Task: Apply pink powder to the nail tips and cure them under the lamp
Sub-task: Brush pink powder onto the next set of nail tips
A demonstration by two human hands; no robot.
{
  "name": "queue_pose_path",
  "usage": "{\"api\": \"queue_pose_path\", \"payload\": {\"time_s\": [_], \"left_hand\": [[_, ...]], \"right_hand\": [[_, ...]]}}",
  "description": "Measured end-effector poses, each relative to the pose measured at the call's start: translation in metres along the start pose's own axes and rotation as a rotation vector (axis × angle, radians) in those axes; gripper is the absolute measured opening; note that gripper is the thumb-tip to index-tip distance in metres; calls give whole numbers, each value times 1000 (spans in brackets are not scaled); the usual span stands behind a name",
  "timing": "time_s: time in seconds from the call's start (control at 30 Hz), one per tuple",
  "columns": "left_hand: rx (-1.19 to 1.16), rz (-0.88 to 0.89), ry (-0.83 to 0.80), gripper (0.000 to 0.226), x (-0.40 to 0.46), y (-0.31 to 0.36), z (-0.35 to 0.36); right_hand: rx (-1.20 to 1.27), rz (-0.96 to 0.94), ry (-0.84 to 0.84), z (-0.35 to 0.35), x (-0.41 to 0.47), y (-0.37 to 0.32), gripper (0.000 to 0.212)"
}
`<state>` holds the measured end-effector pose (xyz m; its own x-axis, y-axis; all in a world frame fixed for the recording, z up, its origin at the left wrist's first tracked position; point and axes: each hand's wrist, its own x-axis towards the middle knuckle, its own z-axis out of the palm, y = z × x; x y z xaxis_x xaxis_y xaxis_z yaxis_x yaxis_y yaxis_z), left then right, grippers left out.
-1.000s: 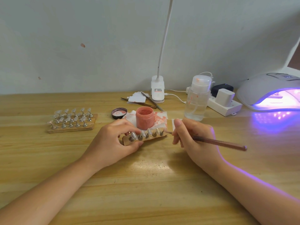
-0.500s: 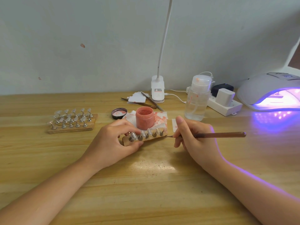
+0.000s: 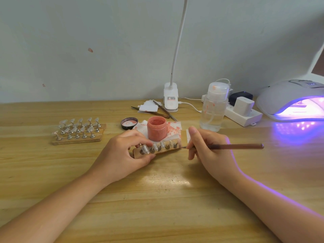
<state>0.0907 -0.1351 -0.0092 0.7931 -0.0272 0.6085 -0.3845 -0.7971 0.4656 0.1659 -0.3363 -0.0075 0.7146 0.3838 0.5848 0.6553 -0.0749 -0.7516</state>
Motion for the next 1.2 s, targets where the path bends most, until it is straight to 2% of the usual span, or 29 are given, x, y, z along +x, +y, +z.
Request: {"api": "queue_pose_path", "payload": {"time_s": [0.43,0.57,0.83,1.0,1.1,1.2], "left_hand": [[23,-36,-47,38,1,0,-1],[20,-82,-63,37,1,0,-2],[-33,-230,-100,32,3,-1,-1],[-94,-266,-125,29,5,0,-1],[-97,-268,-138,30,6,1,-1],[-107,-276,-150,29,6,2,-2]], "right_hand": [[76,38,15,-1,1,-1,44],[121,122,6,0,1,-3,43],[166,169,-12,0,3,-4,43],[225,161,19,-2,4,-6,39],[220,220,-40,-2,6,-9,41],[267,270,-19,-4,5,-10,45]]}}
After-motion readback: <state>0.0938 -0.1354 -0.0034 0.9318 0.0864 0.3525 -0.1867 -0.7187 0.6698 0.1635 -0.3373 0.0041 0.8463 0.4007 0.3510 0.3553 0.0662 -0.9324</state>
